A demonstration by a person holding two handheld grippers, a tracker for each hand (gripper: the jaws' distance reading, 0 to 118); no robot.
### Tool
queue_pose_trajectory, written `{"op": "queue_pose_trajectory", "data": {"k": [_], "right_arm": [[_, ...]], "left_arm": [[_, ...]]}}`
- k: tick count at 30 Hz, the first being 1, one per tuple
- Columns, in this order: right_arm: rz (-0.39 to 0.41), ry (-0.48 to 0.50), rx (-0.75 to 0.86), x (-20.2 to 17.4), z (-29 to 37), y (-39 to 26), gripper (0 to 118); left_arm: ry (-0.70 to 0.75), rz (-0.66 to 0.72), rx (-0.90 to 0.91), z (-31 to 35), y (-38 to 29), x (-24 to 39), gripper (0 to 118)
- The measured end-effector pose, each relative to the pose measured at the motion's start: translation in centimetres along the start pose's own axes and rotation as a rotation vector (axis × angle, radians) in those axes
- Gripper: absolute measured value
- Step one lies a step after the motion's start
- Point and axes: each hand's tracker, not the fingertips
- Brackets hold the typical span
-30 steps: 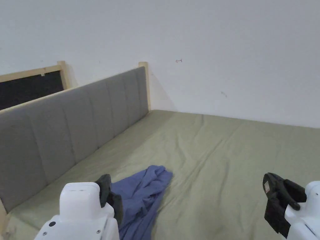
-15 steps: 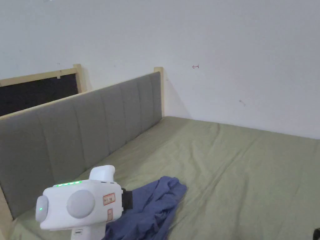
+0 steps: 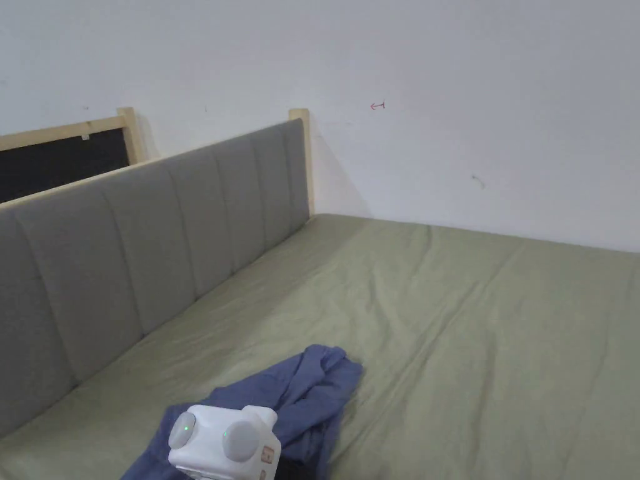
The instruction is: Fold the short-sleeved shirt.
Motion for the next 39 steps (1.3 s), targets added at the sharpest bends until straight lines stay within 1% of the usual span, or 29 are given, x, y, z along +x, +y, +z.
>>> {"op": "queue_pose_trajectory", "data": {"k": [1,3,5,8,9,10,11,12,13,15,16,18,20,22,24,26,27,28,31,33,35,39], "right_arm": [[0.002,0.001,-0.005,0.0,-0.2,-0.1,0],[0.001,0.004,-0.014,0.0,-0.5,-0.2,0],[-0.01,0.009,-0.017,0.0,-0.7,-0.4,0],[-0.017,0.019,-0.031,0.0,-0.9,-0.5,0],[-0.014,0.023,-0.039,0.0,-0.8,-0.4,0],[-0.009,0.026,-0.043,0.0,-0.8,-0.4,0],[-0.004,0.029,-0.042,0.1,-0.5,-0.3,0],[-0.001,0.03,-0.038,0.2,-0.2,-0.3,0],[0.002,0.028,-0.03,0.3,0.1,-0.3,0],[0.004,0.025,-0.013,0.6,0.8,-0.1,0],[0.002,0.023,-0.005,0.8,1.1,0.0,0],[-0.008,0.016,0.011,1.4,1.9,0.3,0],[-0.023,0.005,0.028,1.9,2.6,0.4,0],[-0.039,-0.006,0.046,2.6,3.3,0.4,0],[-0.054,-0.017,0.063,3.1,4.2,0.6,0],[-0.067,-0.025,0.077,3.5,5.1,0.8,0],[-0.074,-0.03,0.086,3.8,5.6,1.0,0],[-0.082,-0.034,0.096,4.0,6.1,1.2,0],[-0.111,-0.055,0.15,5.0,8.1,1.9,0],[-0.12,-0.07,0.194,5.7,9.7,2.5,0],[-0.123,-0.098,0.229,6.5,11.3,3.0,0],[-0.133,-0.15,0.282,8.4,14.3,3.7,0]], "left_arm": [[0.015,-0.02,0.051,0.1,-0.4,0.4,118],[-0.007,0.025,0.112,0.4,-0.5,-0.3,118],[-0.022,0.038,0.097,0.7,-0.8,-0.4,118],[0.01,0.022,0.116,2.5,-0.8,0.5,118],[0.004,0.021,0.135,3.4,-1.2,0.7,111],[0.005,0.027,0.157,4.3,-1.4,0.9,94],[-0.019,0.041,0.191,4.2,-0.7,-0.5,68],[-0.047,0.051,0.209,5.2,-0.7,-0.8,23],[-0.078,0.068,0.203,5.8,-0.8,-1.2,10],[-0.133,0.109,0.242,7.5,-0.8,-2.5,10],[-0.115,0.104,0.257,8.7,-0.6,-2.9,10],[-0.038,0.079,0.308,11.9,0.3,-3.4,10],[-0.043,0.024,0.36,15.2,0.8,-3.3,10],[0.007,-0.045,0.418,18.8,1.5,-2.8,10],[-0.003,-0.073,0.522,23.0,1.9,-2.1,10],[-0.044,-0.08,0.625,27.3,2.9,-1.3,10],[-0.056,-0.087,0.678,30.3,2.6,1.1,10],[-0.073,-0.1,0.715,32.1,3.0,2.0,10],[-0.138,-0.197,0.818,37.7,4.3,6.3,10],[-0.224,-0.241,0.881,40.8,4.8,10.1,10],[-0.308,-0.279,0.904,42.8,5.3,13.8,10],[-0.488,-0.369,0.837,43.2,5.8,21.7,10]]}}
